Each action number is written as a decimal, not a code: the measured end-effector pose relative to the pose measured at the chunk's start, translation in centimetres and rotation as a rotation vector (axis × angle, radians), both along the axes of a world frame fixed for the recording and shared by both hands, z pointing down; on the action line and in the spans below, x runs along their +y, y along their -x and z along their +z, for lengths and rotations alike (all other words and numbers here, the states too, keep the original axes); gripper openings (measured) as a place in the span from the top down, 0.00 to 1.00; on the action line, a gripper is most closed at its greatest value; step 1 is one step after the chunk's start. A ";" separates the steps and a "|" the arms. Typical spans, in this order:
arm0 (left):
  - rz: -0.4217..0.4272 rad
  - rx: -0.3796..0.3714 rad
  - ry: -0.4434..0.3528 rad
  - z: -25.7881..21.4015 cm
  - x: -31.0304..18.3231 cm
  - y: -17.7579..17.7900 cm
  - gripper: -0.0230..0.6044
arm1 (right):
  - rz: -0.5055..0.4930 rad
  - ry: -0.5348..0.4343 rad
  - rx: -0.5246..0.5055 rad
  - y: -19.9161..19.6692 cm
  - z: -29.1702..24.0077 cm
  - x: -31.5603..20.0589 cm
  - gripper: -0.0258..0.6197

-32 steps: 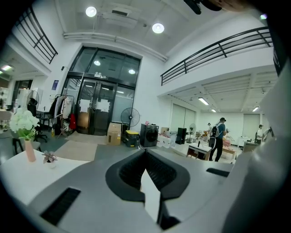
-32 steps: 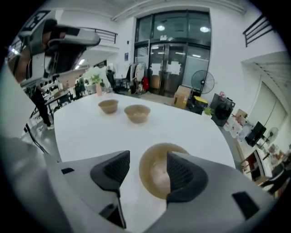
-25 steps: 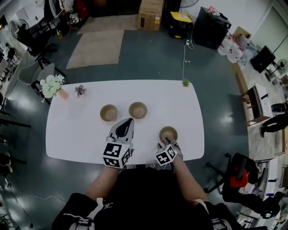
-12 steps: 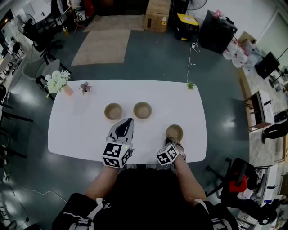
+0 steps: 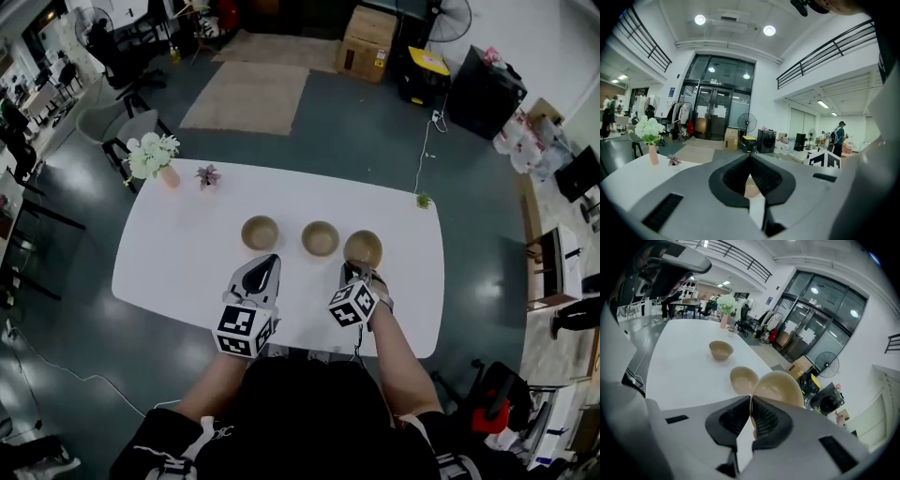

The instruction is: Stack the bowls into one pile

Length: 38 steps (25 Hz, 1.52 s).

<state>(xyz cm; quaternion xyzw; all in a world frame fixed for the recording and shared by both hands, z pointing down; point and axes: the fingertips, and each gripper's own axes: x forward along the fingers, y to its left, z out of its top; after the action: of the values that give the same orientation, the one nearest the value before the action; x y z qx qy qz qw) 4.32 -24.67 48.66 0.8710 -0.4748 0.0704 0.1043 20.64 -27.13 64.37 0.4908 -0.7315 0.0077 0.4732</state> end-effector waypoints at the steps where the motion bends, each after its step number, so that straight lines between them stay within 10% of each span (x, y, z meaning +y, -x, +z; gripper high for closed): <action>1: -0.017 -0.002 0.000 0.0 0.0 0.6 0.95 | -0.025 -0.007 0.004 0.8 -0.2 -0.9 0.91; 12: -0.205 -0.019 0.015 0.4 1.2 7.0 0.95 | -0.235 0.068 0.055 7.7 2.4 -5.2 0.90; 24: -0.298 -0.031 0.054 1.3 2.8 10.3 0.95 | -0.225 0.144 0.037 9.4 5.3 -6.9 0.86; 32: -0.274 -0.024 0.037 0.5 2.3 9.4 0.95 | -0.120 0.085 -0.317 9.6 1.3 -6.0 0.66; 38: -0.225 -0.004 0.009 -0.6 1.0 7.7 0.95 | 0.043 -0.260 -0.711 6.2 -8.5 -5.3 0.67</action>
<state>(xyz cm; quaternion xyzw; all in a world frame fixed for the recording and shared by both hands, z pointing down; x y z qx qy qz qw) -3.35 -23.65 48.08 0.8115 -0.5696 0.0620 0.1146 14.46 -32.41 55.91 0.5288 -0.8344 0.0946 0.1234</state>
